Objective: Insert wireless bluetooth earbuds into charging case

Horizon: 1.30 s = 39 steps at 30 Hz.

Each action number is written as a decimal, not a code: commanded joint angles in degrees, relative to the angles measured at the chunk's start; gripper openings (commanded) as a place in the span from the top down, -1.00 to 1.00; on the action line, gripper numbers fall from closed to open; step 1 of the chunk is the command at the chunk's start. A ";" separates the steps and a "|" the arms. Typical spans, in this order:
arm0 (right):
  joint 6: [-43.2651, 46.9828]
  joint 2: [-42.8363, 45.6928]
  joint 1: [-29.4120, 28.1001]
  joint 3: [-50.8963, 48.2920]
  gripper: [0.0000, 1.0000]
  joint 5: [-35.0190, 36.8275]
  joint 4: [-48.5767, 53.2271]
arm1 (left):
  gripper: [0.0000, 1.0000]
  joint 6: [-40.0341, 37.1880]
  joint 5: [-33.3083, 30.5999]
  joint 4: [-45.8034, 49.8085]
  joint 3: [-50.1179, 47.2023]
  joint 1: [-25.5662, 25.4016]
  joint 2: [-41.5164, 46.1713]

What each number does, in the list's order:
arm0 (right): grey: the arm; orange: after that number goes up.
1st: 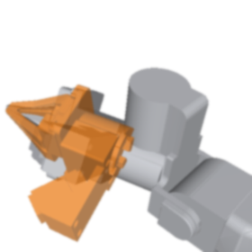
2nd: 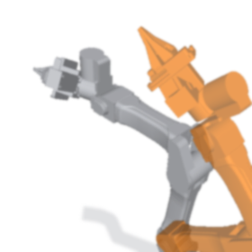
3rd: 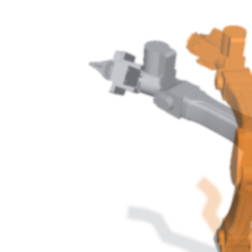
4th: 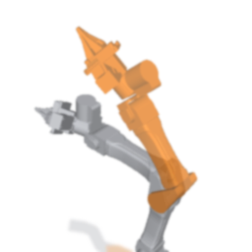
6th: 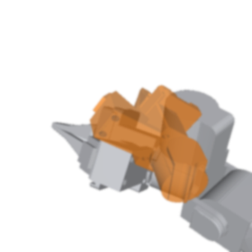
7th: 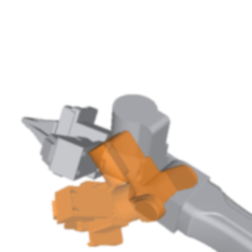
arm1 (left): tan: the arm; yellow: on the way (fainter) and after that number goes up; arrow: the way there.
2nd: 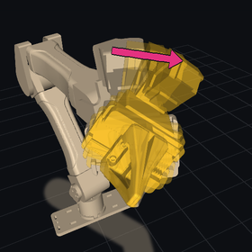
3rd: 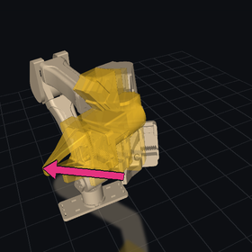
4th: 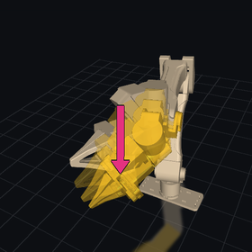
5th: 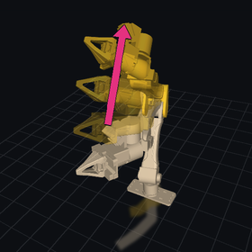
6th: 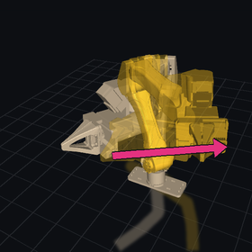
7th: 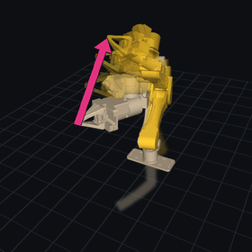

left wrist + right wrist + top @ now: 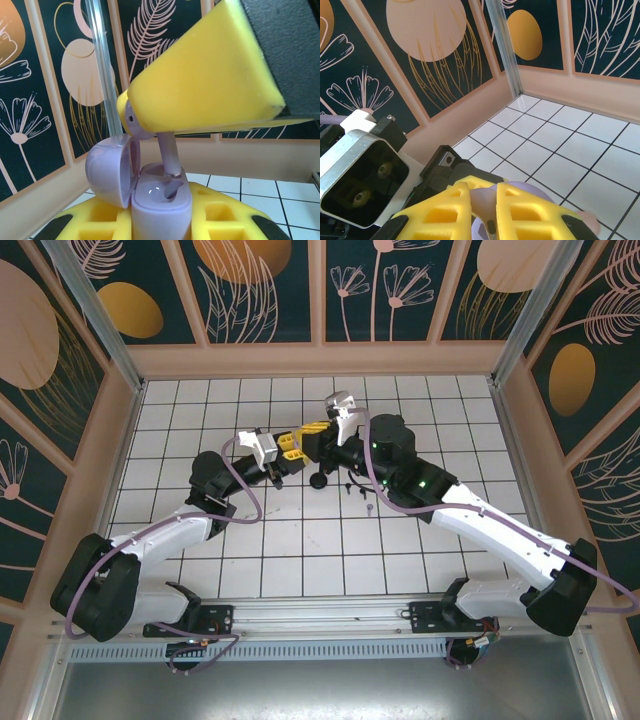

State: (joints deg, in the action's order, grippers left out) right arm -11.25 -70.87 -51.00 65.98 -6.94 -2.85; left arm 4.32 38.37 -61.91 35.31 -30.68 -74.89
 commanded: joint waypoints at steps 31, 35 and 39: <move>2.57 0.74 -0.48 -3.48 0.78 -0.53 3.93 | 1.00 1.91 1.19 -2.67 2.83 -0.42 1.86; 3.76 -0.61 -1.23 -2.49 0.77 0.26 5.43 | 1.00 2.27 1.18 -2.94 2.84 -0.44 1.75; 2.83 -1.11 -1.73 -1.16 0.43 2.61 5.95 | 1.00 2.56 0.74 -2.71 2.77 -0.44 1.31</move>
State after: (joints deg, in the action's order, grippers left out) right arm -8.45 -70.70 -51.99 63.96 -5.63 -1.61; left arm 5.93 38.89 -60.12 35.57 -30.76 -74.52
